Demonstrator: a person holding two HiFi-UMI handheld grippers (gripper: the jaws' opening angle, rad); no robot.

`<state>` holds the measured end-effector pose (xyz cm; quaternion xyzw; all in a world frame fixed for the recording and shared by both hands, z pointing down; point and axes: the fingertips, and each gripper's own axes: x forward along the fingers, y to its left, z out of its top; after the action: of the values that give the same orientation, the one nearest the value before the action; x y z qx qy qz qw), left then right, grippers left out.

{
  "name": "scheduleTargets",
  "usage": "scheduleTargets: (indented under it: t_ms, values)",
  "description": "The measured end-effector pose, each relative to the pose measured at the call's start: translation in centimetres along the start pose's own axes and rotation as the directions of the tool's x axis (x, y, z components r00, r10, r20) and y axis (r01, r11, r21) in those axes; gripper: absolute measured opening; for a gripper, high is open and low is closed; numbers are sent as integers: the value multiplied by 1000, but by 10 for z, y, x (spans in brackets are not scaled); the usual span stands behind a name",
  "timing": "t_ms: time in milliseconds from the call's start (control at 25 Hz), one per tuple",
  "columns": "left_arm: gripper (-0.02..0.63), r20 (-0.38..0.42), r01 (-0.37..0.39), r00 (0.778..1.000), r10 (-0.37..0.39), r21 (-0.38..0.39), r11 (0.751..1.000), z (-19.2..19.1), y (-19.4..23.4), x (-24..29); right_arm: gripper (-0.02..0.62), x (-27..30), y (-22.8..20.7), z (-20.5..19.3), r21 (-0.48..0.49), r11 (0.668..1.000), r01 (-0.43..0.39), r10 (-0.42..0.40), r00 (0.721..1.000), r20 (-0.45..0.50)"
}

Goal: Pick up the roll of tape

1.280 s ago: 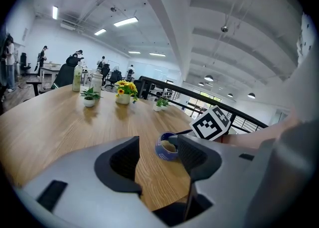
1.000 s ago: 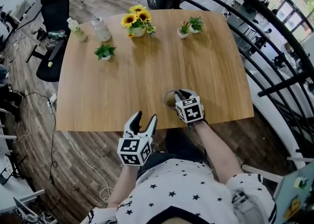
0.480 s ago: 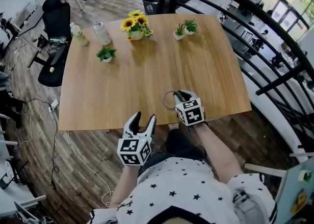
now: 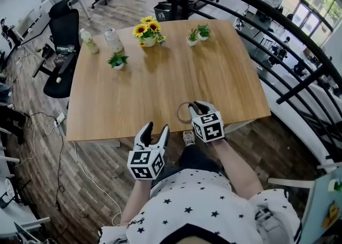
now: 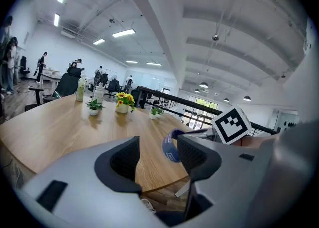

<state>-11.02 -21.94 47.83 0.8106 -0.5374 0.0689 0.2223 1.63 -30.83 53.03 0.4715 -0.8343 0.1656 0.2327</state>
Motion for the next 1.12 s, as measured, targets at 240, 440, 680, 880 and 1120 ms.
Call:
scheduleTargets:
  t_ms: [240,440,680,880,1120]
  values:
    - [219,19,7,1000,-7,10,1000,1,-7,-14,80,-26,11,1,8,1000,-1,0,999,40]
    - [219,20,13,1000,-13,8,1000,-2,-8,-23,78,-46,22,4,15,1000,-8,7,998,70]
    - [219,15,24,1000,-24,12,1000,-8,-10,-28,77,-62,32,5,24,1000,-17,15,995,99]
    - [219,23,24,999,-24,12,1000,-7,-8,-34,77,-72,40,8,21,1000,-22,19,993,116]
    - [219,23,26,999,-26,12,1000,-5,-9,-37,77,-77,44,10,23,999,-25,22,992,120]
